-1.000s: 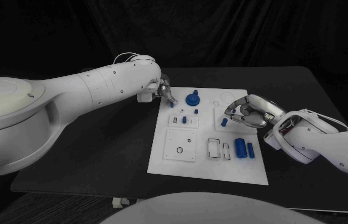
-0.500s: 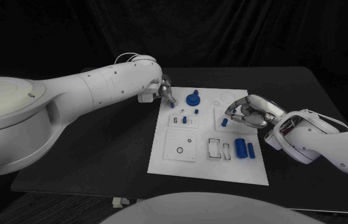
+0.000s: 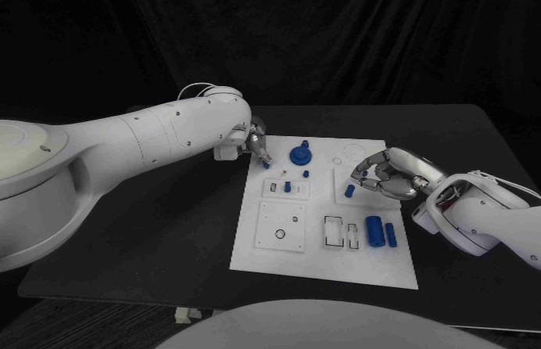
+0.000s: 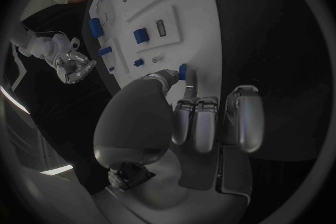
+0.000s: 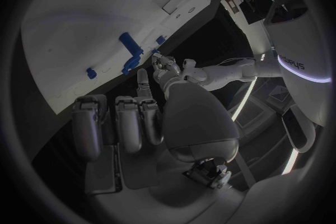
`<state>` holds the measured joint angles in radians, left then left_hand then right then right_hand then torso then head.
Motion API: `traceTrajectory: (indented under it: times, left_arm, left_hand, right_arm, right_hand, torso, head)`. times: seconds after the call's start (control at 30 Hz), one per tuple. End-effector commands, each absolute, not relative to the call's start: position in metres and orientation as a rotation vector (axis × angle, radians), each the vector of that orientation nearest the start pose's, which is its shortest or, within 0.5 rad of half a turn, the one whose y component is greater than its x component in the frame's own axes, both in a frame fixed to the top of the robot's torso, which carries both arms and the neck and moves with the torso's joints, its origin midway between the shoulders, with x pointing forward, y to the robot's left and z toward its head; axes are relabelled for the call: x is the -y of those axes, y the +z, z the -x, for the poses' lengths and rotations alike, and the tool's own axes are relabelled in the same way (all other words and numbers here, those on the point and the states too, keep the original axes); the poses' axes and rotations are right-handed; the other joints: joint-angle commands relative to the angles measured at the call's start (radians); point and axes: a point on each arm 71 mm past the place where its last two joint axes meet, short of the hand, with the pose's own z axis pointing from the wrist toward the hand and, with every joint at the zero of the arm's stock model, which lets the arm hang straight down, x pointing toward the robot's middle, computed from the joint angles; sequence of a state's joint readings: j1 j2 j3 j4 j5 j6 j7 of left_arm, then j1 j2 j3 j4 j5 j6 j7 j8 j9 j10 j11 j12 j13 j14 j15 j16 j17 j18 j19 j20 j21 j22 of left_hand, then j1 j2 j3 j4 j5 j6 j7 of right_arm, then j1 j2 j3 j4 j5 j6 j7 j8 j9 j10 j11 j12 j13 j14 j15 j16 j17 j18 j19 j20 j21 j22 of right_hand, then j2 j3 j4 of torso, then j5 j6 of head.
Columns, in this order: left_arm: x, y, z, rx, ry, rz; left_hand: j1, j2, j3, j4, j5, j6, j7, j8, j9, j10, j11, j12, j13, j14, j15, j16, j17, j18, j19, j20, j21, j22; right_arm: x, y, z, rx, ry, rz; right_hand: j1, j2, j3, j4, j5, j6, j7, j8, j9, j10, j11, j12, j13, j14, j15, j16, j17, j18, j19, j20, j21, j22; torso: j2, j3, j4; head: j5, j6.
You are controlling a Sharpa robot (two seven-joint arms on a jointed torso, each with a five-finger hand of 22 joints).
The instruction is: Assemble the parts on the task board
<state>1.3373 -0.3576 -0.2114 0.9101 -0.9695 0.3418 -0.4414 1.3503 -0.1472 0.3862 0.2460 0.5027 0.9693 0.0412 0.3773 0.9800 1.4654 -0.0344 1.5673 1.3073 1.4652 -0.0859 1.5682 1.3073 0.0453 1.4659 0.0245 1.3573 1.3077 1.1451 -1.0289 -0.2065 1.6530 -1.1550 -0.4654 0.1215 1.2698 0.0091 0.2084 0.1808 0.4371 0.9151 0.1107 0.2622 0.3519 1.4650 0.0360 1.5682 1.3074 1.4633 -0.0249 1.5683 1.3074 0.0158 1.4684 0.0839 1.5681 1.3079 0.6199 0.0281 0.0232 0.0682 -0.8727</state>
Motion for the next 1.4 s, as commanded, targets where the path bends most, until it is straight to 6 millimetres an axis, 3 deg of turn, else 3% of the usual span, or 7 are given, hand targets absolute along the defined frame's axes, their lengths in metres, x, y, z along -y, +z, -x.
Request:
traceTrajectory:
  times: [0.03, 0.57, 0.9, 1.2, 1.4]
  left_arm:
    - [-0.141, -0.234, -0.565, -2.454, -0.291, 0.086]
    - [-0.145, -0.230, -0.557, -2.453, -0.233, 0.101]
    - [-0.138, -0.211, -0.545, -2.435, -0.218, 0.091]
    - [-0.129, -0.207, -0.526, -2.505, -0.261, 0.146]
    - [-0.127, -0.206, -0.515, -2.525, -0.256, 0.143]
  left_hand:
    - [-0.010, -0.013, 0.143, -0.128, -0.001, 0.002, 0.009, 0.006, 0.007, 0.105, 0.007, 0.004, 0.263, 0.106, 0.005, 0.003, 0.263, 0.000, 0.032, 0.005, -0.001, 0.204]
    - [-0.023, -0.013, 0.176, -0.150, -0.005, 0.003, 0.011, 0.011, 0.012, 0.105, 0.007, 0.004, 0.263, 0.106, 0.005, 0.003, 0.263, 0.000, 0.033, 0.005, -0.001, 0.203]
    - [-0.026, -0.012, 0.179, -0.152, -0.005, 0.004, 0.011, 0.011, 0.013, 0.105, 0.007, 0.004, 0.263, 0.106, 0.005, 0.003, 0.263, 0.000, 0.033, 0.005, -0.003, 0.203]
    - [-0.061, 0.006, 0.192, -0.152, -0.003, -0.004, 0.008, 0.018, 0.022, 0.105, 0.007, 0.004, 0.263, 0.106, 0.006, 0.003, 0.263, 0.003, 0.027, 0.006, -0.017, 0.199]
    - [-0.068, 0.013, 0.197, -0.159, 0.008, -0.009, 0.008, 0.024, 0.029, 0.105, 0.006, 0.004, 0.263, 0.106, 0.006, 0.003, 0.263, 0.004, 0.024, 0.006, -0.023, 0.198]
  right_arm:
    - [0.251, -0.245, -0.417, -1.748, 0.860, -0.084]
    - [0.252, -0.245, -0.418, -1.745, 0.858, -0.084]
    - [0.252, -0.244, -0.418, -1.740, 0.857, -0.086]
    - [0.254, -0.243, -0.415, -1.736, 0.855, -0.091]
    - [0.254, -0.243, -0.415, -1.734, 0.856, -0.092]
  right_hand:
    - [0.011, -0.001, 0.002, -0.005, 0.007, 0.005, -0.002, 0.003, 0.001, 0.106, -0.001, 0.003, 0.263, 0.107, -0.001, 0.003, 0.263, -0.013, 0.095, 0.001, -0.006, 0.259]
    - [0.013, -0.003, 0.002, -0.005, 0.008, 0.002, -0.001, 0.001, 0.001, 0.106, 0.000, 0.003, 0.263, 0.107, 0.000, 0.003, 0.263, -0.010, 0.089, 0.002, -0.013, 0.255]
    - [0.014, -0.003, 0.002, -0.006, 0.009, 0.000, 0.000, 0.000, 0.000, 0.106, 0.001, 0.003, 0.263, 0.107, 0.000, 0.003, 0.263, -0.009, 0.087, 0.002, -0.016, 0.254]
    - [0.015, -0.004, 0.002, -0.007, 0.009, -0.001, 0.000, -0.001, 0.000, 0.106, 0.001, 0.003, 0.263, 0.107, 0.001, 0.003, 0.263, -0.008, 0.086, 0.002, -0.018, 0.253]
    - [0.016, -0.004, 0.002, -0.007, 0.010, -0.001, 0.000, -0.001, 0.000, 0.106, 0.002, 0.003, 0.263, 0.107, 0.001, 0.003, 0.263, -0.008, 0.085, 0.003, -0.019, 0.253]
  torso:
    - [0.000, -0.0001, 0.0001]
    - [-0.001, 0.0003, 0.0000]
    - [-0.001, 0.0006, 0.0002]
    - [0.000, 0.0006, -0.0006]
    - [-0.002, 0.0016, -0.0006]
  head:
    - [0.003, 0.000]
    - [0.008, 0.000]
    - [0.006, 0.000]
    - [0.003, 0.000]
    - [0.009, 0.000]
